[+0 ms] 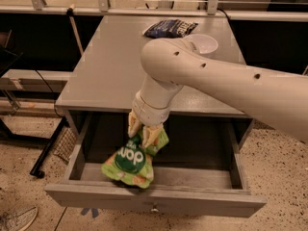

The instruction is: Place green rice chip bag into top drawer

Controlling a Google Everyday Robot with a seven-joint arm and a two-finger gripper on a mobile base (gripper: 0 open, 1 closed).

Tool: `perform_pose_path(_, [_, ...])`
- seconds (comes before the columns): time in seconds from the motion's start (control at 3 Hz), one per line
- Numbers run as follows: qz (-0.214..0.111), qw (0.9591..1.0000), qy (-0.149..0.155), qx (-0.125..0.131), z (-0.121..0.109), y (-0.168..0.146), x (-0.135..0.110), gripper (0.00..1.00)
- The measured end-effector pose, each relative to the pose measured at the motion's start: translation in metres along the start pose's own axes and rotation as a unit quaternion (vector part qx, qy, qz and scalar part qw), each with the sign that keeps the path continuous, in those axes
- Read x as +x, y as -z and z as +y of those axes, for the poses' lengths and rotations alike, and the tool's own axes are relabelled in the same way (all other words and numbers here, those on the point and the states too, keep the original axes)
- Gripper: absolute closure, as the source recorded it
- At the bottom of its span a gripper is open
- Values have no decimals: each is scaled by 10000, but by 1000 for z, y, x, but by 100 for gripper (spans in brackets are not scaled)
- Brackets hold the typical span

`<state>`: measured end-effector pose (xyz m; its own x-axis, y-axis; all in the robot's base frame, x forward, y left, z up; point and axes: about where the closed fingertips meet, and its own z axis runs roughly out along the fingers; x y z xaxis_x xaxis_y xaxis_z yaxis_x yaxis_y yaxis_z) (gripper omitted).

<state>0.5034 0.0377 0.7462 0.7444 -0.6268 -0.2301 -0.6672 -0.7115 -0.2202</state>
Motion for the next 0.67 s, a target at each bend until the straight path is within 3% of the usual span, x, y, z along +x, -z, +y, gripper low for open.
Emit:
perform_pose_path(0.33, [-1, 10000, 3, -4, 1, 0, -1, 0])
perform_pose_path(0.67, [-1, 10000, 3, -4, 1, 0, -1, 0])
